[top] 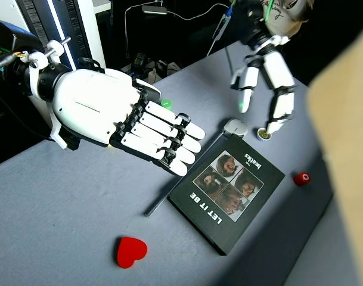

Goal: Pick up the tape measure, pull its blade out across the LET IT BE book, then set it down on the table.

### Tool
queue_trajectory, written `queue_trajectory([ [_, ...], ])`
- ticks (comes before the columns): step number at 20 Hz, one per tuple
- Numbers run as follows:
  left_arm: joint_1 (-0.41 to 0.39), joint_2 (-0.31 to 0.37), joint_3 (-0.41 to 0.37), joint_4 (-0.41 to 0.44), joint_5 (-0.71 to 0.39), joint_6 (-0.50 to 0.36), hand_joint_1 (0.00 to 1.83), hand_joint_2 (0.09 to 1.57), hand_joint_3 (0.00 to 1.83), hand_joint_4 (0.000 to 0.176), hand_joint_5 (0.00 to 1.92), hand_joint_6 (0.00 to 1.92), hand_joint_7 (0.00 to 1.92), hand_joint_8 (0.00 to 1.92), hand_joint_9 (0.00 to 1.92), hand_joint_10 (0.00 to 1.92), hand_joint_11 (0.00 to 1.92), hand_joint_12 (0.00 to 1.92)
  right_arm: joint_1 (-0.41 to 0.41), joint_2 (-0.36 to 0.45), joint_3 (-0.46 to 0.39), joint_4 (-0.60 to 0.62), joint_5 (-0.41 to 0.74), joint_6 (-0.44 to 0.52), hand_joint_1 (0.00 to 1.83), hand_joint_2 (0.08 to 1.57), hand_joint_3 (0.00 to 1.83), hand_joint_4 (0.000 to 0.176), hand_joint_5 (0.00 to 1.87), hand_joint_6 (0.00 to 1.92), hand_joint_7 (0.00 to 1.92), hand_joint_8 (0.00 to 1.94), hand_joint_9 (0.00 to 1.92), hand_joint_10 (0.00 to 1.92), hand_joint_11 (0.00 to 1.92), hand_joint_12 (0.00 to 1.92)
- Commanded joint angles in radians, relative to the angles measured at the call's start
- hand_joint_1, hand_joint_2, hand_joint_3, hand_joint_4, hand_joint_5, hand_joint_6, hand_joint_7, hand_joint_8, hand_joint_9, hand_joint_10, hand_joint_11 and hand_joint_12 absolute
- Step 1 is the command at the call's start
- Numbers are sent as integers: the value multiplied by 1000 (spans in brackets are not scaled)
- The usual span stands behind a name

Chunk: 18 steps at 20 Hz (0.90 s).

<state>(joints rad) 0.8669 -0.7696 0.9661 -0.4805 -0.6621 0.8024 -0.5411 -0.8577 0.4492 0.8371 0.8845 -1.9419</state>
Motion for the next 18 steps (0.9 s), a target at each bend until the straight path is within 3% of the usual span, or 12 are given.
queue_trajectory([
  [1,-35,0,-10,3,-34,26,560,1081,0,0,679,9,766,15,703,10,460,542,6,0,-5,-69,81,6,44,1062,1,0,70,13,81,8,101,6,0,462],
  [3,-149,1,-49,-92,25,174,586,1059,0,0,720,6,785,5,735,8,494,538,6,0,-5,-69,82,6,46,1067,2,0,164,25,191,21,138,10,0,571],
  [5,-268,0,-102,-248,101,396,592,1054,0,0,714,3,805,10,765,17,502,538,10,1,-5,-70,81,6,57,1075,1,0,311,18,334,10,252,13,0,750],
  [6,-325,-2,-133,-343,122,507,593,1055,0,0,773,8,858,9,837,20,551,555,11,1,-5,-70,82,7,78,1101,3,0,462,35,494,18,419,38,53,961],
  [7,-374,-9,-169,-437,109,624,619,1037,2,0,851,9,940,17,949,52,650,706,11,0,-5,-70,87,7,170,1130,3,0,693,85,751,73,676,170,267,1242],
  [8,-403,-15,-190,-488,100,692,647,1026,0,0,942,4,987,79,770,813,682,1237,11,0,-5,-70,88,7,434,1142,5,0,917,348,940,438,743,1123,597,1698],
  [9,-423,-20,-208,-532,99,751,685,1009,0,0,1005,55,751,843,633,1501,654,1753,11,0,-5,-70,89,7,645,1122,0,0,914,991,899,1249,928,1761,994,1876],
  [10,-445,-29,-237,-588,93,823,688,1007,0,0,822,708,593,1384,655,1837,719,1887,12,0,-5,-70,89,7,771,1104,0,0,911,1496,890,1761,1132,1889,1284,1912],
  [11,-445,-31,-259,-595,73,833,692,1007,0,0,607,1394,598,1727,748,1904,824,1914,14,0,-5,-70,90,7,837,1095,0,0,916,1836,973,1905,1270,1915,1488,1919],
  [12,-439,-32,-275,-595,50,834,692,1010,0,0,576,1816,654,1882,801,1918,900,1920,14,0,-5,-70,90,8,866,1091,0,0,947,1904,1054,1934,1331,1920,1603,1921],
  [16,-384,-23,-334,-577,-6,802,802,1034,2,0,1100,1921,1142,1921,1155,1921,1182,1921,15,0,-5,-70,92,9,871,1213,24,0,1120,1921,1373,1941,1636,1921,1837,1921],
  [18,-360,-28,-351,-564,-28,760,824,1095,13,0,1095,1921,1173,1921,1199,1921,1233,1921,16,0,-5,-70,91,9,849,1343,0,0,1206,1921,1478,1941,1679,1921,1848,1921],
])
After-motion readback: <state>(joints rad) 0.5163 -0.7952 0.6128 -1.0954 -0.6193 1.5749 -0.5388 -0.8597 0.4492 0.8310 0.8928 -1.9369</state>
